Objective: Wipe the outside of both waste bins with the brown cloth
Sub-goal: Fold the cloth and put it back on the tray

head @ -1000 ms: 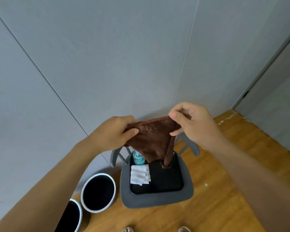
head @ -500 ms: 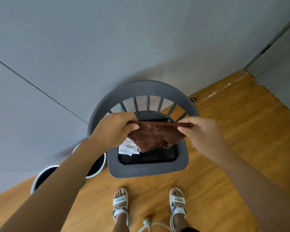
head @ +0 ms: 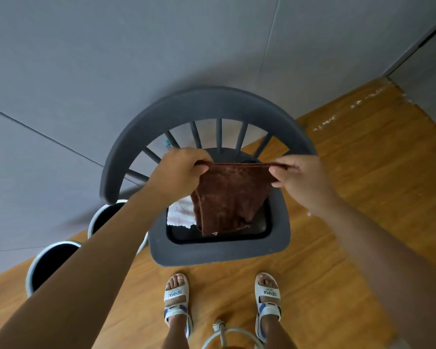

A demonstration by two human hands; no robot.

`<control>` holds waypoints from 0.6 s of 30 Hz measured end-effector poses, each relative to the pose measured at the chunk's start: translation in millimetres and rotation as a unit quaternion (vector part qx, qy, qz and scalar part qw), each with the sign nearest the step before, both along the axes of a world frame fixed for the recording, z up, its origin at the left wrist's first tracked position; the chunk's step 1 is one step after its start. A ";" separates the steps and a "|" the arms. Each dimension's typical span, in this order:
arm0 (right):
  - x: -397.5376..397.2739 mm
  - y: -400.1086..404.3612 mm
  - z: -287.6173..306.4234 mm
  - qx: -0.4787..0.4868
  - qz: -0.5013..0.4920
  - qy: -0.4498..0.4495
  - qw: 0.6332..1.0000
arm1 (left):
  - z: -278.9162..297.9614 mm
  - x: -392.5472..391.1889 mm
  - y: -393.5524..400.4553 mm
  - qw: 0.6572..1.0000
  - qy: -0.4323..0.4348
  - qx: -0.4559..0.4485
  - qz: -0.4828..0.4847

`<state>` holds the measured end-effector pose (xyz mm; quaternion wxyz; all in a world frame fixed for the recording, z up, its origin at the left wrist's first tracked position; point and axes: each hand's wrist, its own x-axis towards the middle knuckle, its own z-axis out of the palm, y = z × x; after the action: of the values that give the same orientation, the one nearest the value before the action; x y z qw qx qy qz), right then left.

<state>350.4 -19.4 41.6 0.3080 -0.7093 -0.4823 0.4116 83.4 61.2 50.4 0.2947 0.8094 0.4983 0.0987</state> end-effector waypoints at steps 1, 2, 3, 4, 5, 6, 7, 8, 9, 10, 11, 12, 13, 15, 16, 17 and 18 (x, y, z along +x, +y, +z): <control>1.1 5.8 -10.0 0.007 0.003 -0.004 1.000 | -12.7 1.0 3.9 1.000 0.004 0.010 -0.001; 2.3 9.8 -20.1 0.011 0.010 -0.015 1.000 | -25.5 1.0 6.3 1.000 0.011 0.020 -0.008; 3.4 11.2 -30.7 0.012 0.023 -0.033 0.999 | -38.3 0.2 6.6 0.999 0.020 0.029 -0.018; 3.9 9.6 -41.4 0.012 0.038 -0.053 0.998 | -51.2 -1.6 4.4 0.999 0.025 0.037 -0.027; 3.8 5.7 -53.4 0.013 0.054 -0.069 0.996 | -65.6 -3.9 -0.4 0.998 0.024 0.039 -0.034; 3.3 0.1 -68.3 0.014 0.069 -0.082 0.994 | -79.8 -5.8 -7.9 0.998 0.018 0.040 -0.039; 2.1 -7.0 -84.9 0.020 0.088 -0.099 0.991 | -96.7 -8.4 -18.0 0.998 0.016 0.042 -0.046; 1.0 -14.9 -104.1 0.031 0.112 -0.122 0.986 | -115.8 -10.8 -29.4 0.997 0.024 0.047 -0.054; 0.0 -23.4 -125.3 0.043 0.139 -0.150 0.978 | -136.0 -12.3 -41.4 0.996 0.043 0.051 -0.062; -0.5 -31.9 -147.5 0.050 0.163 -0.179 0.969 | -157.6 -13.6 -53.2 0.994 0.066 0.051 -0.069; -1.1 -40.1 -168.0 0.047 0.184 -0.201 0.961 | -179.2 -14.7 -64.6 0.992 0.089 0.048 -0.072; -1.9 -47.3 -185.2 0.031 0.202 -0.216 0.955 | -197.0 -14.8 -75.5 0.989 0.115 0.041 -0.083; -2.5 -53.8 -199.2 0.010 0.216 -0.230 0.949 | -210.6 -14.3 -85.4 0.984 0.145 0.036 -0.098; -4.4 -62.7 -221.0 -0.005 0.237 -0.264 0.935 | -230.1 -13.6 -101.3 0.971 0.204 0.043 -0.118; -5.1 -65.5 -229.0 0.000 0.245 -0.279 0.929 | -236.4 -13.1 -107.2 0.966 0.225 0.052 -0.118; -6.3 -67.2 -234.5 0.007 0.252 -0.294 0.922 | -242.5 -13.1 -111.5 0.963 0.239 0.060 -0.113; -7.8 -68.4 -238.7 0.017 0.260 -0.309 0.915 | -246.9 -12.7 -114.0 0.961 0.245 0.069 -0.106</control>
<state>342.5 -87.8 -197.1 0.0382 -0.6450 -0.7280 0.2294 70.8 -52.8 -196.5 0.1160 0.8755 0.4584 -0.1001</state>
